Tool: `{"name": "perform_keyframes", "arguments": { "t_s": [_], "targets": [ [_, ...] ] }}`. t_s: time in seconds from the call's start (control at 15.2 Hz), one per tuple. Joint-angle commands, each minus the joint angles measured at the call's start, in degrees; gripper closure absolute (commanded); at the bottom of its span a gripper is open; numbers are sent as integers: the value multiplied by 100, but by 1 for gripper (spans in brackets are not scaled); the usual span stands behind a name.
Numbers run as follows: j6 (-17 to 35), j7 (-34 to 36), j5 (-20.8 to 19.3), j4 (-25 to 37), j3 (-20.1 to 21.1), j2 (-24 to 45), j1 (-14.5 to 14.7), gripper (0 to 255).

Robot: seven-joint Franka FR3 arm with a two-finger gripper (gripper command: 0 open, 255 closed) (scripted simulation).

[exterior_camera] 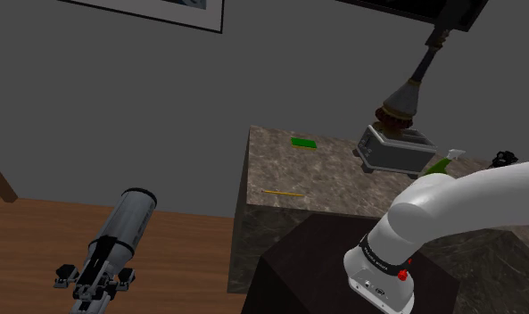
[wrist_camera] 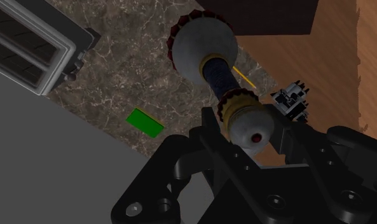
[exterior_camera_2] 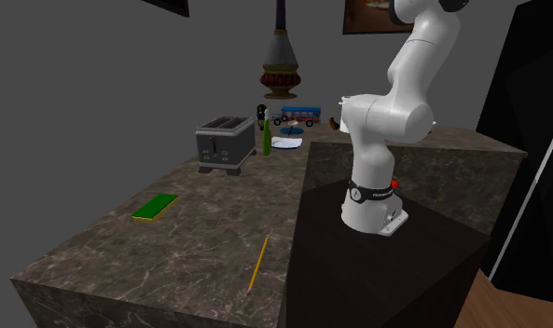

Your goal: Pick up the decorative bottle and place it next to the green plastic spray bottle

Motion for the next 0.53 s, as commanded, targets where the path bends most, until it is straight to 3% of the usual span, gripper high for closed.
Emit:
{"name": "perform_keyframes", "arguments": {
  "t_s": [0.0,0.46],
  "targets": [
    [-27,-297,-169,-19,-227,-95,-22,255],
    [-75,-1322,-757,115,-1076,-237,-26,255]
  ]
}}
